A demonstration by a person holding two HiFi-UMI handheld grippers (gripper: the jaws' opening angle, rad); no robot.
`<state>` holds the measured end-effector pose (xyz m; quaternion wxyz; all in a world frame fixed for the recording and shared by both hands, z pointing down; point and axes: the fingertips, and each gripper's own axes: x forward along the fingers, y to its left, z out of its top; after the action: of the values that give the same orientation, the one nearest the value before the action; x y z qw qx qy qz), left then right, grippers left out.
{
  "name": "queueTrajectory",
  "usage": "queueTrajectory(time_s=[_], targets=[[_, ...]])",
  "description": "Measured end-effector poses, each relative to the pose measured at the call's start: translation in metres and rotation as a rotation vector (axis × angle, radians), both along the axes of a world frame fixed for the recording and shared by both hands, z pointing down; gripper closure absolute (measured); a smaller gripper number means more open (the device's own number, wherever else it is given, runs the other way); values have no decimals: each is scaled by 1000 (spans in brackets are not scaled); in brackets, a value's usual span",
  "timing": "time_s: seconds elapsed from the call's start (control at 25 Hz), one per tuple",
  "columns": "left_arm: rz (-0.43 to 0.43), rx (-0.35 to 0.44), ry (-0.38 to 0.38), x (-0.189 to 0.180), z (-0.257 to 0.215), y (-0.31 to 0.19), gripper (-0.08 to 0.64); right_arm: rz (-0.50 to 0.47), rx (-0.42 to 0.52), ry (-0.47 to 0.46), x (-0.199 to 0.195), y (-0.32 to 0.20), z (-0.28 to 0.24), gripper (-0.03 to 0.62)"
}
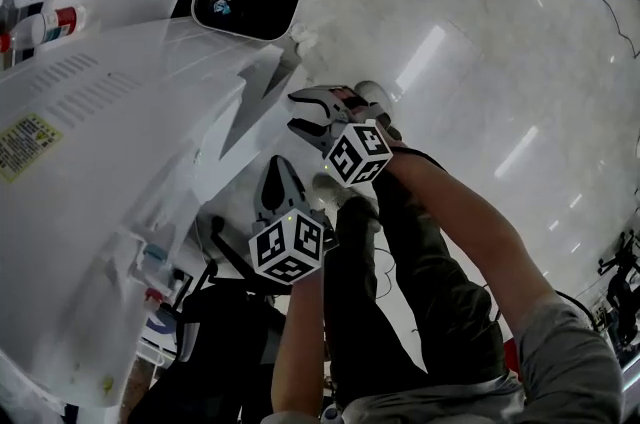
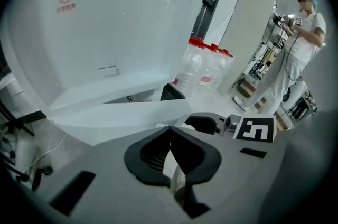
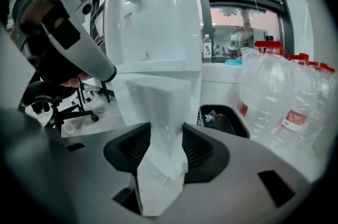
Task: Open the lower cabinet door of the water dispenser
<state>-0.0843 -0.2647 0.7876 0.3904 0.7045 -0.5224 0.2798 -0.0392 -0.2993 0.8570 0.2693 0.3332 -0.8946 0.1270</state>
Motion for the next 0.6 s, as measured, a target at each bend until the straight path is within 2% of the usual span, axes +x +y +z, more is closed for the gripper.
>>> queueTrajectory(time_s=[0.28, 0.6], targets=[[-21, 12, 11, -17, 3, 40, 551, 93, 2, -4, 1, 25, 0, 402], [-46, 43, 21, -61, -1, 96, 551, 238, -14, 25, -1, 61, -1, 402]])
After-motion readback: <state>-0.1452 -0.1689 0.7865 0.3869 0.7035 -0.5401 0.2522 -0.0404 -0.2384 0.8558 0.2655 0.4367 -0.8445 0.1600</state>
